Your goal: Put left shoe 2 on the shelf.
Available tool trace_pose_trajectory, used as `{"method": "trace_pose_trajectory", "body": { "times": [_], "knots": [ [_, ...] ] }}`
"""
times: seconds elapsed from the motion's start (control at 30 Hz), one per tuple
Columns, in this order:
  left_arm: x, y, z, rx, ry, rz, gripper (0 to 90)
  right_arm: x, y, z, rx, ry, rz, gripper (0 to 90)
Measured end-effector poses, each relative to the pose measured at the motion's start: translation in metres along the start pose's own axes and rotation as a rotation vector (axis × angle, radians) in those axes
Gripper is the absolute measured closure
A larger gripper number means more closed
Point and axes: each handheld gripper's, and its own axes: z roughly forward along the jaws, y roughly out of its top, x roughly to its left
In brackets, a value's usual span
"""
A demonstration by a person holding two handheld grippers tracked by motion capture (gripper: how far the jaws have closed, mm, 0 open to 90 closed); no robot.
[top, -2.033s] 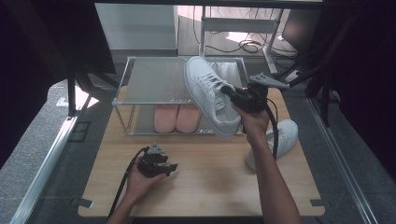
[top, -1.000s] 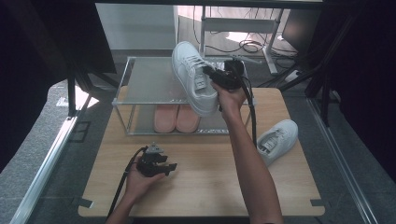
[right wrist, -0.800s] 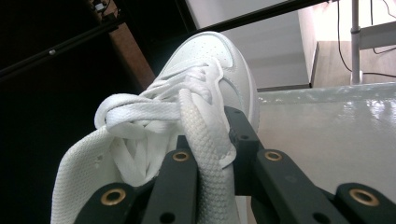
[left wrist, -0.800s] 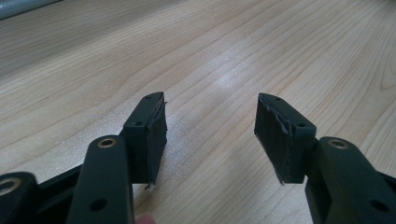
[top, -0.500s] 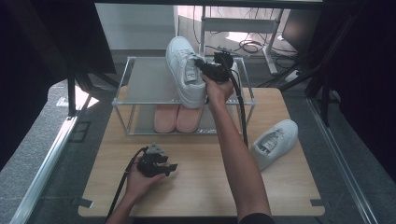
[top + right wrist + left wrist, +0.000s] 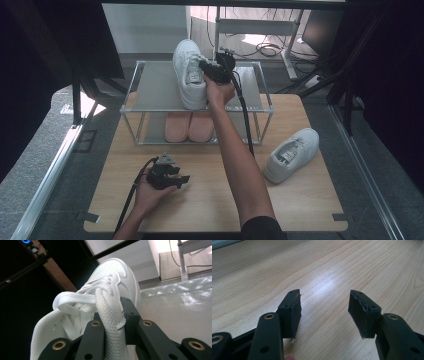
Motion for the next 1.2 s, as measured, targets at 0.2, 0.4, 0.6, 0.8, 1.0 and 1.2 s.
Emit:
{"method": "trace_pose_trajectory", "body": {
  "times": [0.2,0.4,0.6,0.8,1.0,1.2],
  "knots": [
    [-0.001,0.0,0.001,0.003,0.001,-0.002,44.5,-0.006,-0.005,0.008,0.026,-0.012,0.015,74.1],
    [-0.002,0.0,0.003,0.007,-0.001,0.005,44.5,-0.009,-0.002,0.011,0.052,0.052,0.032,55.4],
    [-0.004,0.0,0.005,0.011,-0.002,0.01,44.5,-0.003,0.006,-0.003,0.057,0.069,-0.055,54.3],
    [-0.002,0.0,0.004,0.014,0.002,0.009,44.5,-0.005,0.01,-0.031,0.036,0.1,-0.119,54.6],
    [0.002,0.001,0.002,0.002,0.004,-0.002,44.5,-0.012,0.008,-0.063,0.036,0.107,-0.178,57.4],
    [0.003,0.001,0.002,-0.002,0.004,-0.006,44.5,-0.025,-0.004,-0.094,0.037,0.126,-0.24,60.5]
  ]
}}
